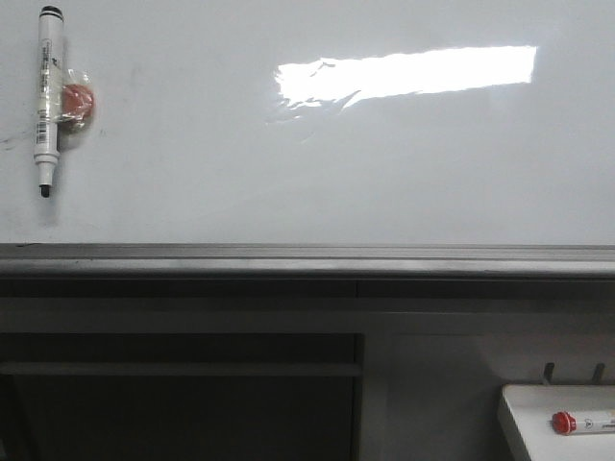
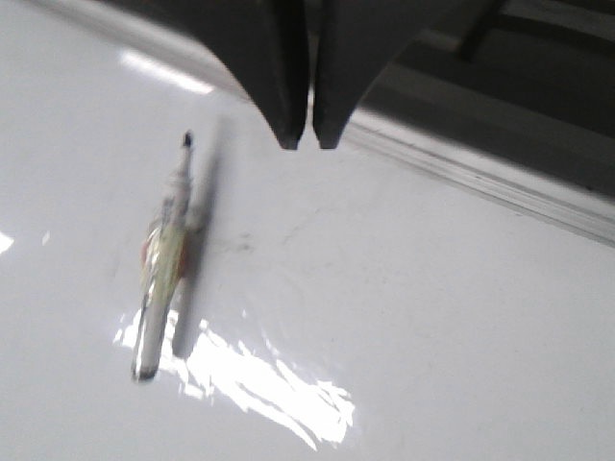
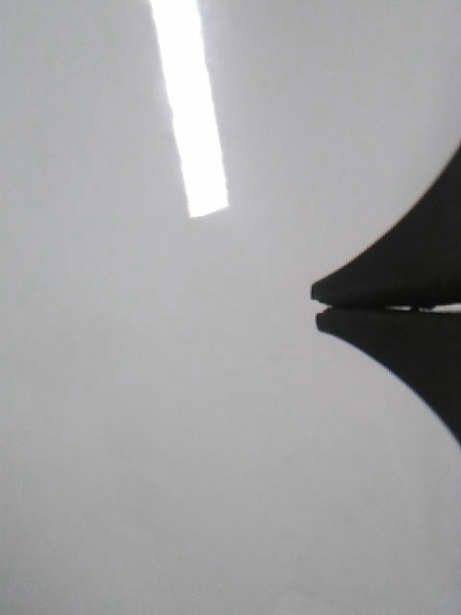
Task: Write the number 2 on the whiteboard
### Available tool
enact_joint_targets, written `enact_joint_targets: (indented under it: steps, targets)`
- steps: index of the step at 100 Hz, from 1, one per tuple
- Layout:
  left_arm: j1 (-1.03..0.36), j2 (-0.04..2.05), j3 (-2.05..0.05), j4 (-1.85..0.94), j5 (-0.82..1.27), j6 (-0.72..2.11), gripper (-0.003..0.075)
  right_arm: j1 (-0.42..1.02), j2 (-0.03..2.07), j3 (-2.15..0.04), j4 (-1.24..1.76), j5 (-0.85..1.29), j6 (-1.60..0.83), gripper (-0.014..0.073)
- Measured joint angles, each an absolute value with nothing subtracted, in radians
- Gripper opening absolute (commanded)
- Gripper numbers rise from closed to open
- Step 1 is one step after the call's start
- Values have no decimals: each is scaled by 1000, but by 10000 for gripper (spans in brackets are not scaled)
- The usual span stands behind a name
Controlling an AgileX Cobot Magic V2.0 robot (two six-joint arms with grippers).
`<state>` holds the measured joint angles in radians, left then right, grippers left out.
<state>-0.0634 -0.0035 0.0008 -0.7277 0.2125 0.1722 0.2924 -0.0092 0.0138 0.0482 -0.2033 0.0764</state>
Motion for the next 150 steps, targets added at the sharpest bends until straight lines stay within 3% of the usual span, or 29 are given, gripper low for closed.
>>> enact_joint_targets:
  steps: [14,31,51,60,69,80,86,92,119,150]
  targets:
    - [-63,-3,1,-1027,173,172,-20,292,-9,14,211,-208,76,-71]
    - [-63,-3,-3,-1115,160,172,-20,292,-9,14,360,-154,76,-71]
    - [-63,14,-174,-810,212,183,-20,292,10,-157,284,120,78,-66]
    - [-63,108,-314,-588,306,186,-13,292,77,-273,206,226,78,-4]
    - [-63,238,-456,-433,410,190,71,292,173,-369,174,289,78,129]
    - [-63,424,-584,-345,506,190,267,292,287,-453,161,321,78,332]
    - [-63,500,-630,-341,537,190,378,292,342,-480,161,331,78,406]
    - [-68,564,-655,-356,554,190,430,292,383,-495,161,338,78,437]
    - [-215,792,-674,-534,582,295,401,292,472,-501,161,344,78,431]
    - [-359,1015,-674,-535,366,304,400,292,474,-503,161,344,78,431]
